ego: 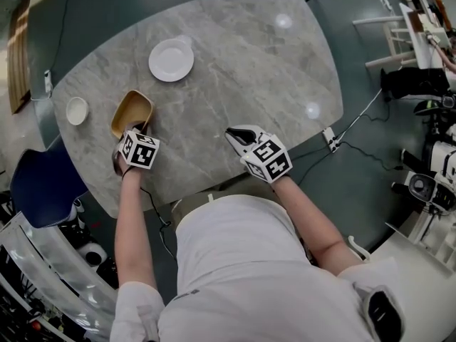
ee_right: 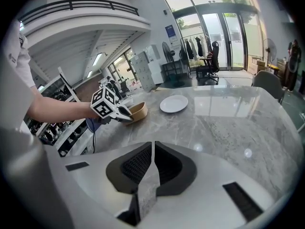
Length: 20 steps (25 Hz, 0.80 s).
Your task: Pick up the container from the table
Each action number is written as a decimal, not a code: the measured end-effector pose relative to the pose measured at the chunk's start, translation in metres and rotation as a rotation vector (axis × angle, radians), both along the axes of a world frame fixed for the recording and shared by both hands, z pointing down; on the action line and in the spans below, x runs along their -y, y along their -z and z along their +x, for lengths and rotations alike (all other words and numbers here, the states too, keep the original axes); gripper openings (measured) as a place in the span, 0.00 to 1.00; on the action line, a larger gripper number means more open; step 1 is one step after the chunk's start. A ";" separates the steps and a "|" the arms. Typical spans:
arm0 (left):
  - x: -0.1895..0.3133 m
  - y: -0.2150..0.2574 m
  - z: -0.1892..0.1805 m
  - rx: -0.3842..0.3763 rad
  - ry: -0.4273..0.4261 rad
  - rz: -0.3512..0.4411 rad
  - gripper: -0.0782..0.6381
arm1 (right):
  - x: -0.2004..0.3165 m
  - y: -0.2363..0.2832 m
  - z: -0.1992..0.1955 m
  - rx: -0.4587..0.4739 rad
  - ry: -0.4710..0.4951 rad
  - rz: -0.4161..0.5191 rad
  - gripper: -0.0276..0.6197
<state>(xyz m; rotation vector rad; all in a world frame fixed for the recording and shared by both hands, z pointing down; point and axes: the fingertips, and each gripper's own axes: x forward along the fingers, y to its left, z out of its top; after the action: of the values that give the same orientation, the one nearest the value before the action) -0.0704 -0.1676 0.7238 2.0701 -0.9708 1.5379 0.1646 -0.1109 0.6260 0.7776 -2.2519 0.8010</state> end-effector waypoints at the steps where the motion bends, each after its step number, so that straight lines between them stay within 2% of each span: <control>1: -0.002 0.003 -0.001 -0.008 0.000 0.004 0.13 | -0.002 0.002 -0.003 0.001 0.000 0.005 0.09; 8: -0.014 0.040 -0.008 -0.056 0.011 0.071 0.13 | -0.012 0.019 -0.023 0.004 -0.003 0.054 0.09; 13: -0.023 0.074 -0.010 -0.126 0.038 0.122 0.13 | -0.013 0.038 -0.040 0.021 -0.009 0.102 0.09; 20: -0.045 0.134 -0.013 -0.195 0.078 0.222 0.13 | -0.020 0.088 -0.060 0.068 -0.001 0.194 0.08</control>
<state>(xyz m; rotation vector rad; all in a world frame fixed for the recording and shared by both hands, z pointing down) -0.0837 -0.1227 0.5902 2.2527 -1.1755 1.2097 0.1049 -0.0913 0.5384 0.8516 -2.4162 0.6233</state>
